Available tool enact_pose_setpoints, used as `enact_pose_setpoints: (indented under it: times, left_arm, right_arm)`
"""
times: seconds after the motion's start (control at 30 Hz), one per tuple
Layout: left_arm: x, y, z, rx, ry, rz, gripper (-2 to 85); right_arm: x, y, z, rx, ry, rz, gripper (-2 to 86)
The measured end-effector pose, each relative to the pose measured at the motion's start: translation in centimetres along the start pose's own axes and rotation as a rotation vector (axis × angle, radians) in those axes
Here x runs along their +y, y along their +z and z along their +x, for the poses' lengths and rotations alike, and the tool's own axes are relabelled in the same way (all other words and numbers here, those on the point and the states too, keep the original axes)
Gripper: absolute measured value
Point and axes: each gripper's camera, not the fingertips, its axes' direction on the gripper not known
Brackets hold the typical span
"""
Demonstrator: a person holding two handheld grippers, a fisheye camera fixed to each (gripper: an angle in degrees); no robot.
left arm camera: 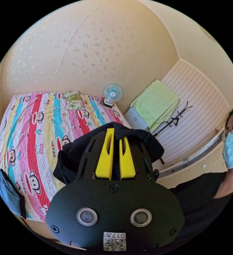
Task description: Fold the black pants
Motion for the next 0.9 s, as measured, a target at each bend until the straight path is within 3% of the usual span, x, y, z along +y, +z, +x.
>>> enact_pose_setpoints:
  times: [0.07, 0.2, 0.27, 0.4, 0.5, 0.57, 0.77, 0.9]
  left_arm:
    - [-0.7, -3.6, 2.0, 0.049, 0.070, 0.054, 0.6]
    - [-1.6, -12.2, 5.9, 0.075, 0.193, 0.142, 0.3]
    - [-1.4, -16.2, 6.8, 0.083, 0.206, 0.199, 0.3]
    - [-0.2, -25.6, 7.0, 0.114, 0.213, 0.362, 0.8]
    - [1.0, -31.8, 6.5, 0.130, 0.202, 0.468, 1.5]
    - [1.9, -35.3, 6.6, 0.131, 0.202, 0.519, 2.1]
    - [2.8, -43.1, 8.9, 0.094, 0.232, 0.683, 3.3]
    - [-1.1, -44.2, 7.6, 0.043, 0.206, 0.726, 3.5]
  right_arm:
    - [-0.7, 2.1, -4.6, 0.163, -0.161, 0.017, 20.5]
    - [-5.5, 3.9, -7.4, 0.313, -0.183, 0.182, 23.9]
    - [-10.2, 2.5, -7.1, 0.187, -0.152, 0.354, 23.1]
    - [-17.8, 1.0, -6.6, -0.121, -0.150, 0.442, 6.1]
    - [-23.7, -1.0, -7.8, -0.307, -0.178, 0.506, 4.6]
    - [-26.5, -4.2, -9.9, -0.392, -0.179, 0.685, 3.9]
    - [-32.1, -11.4, -16.5, -0.389, -0.159, 0.939, 3.5]
    - [-35.6, -13.3, -18.7, -0.282, -0.107, 0.983, 3.3]
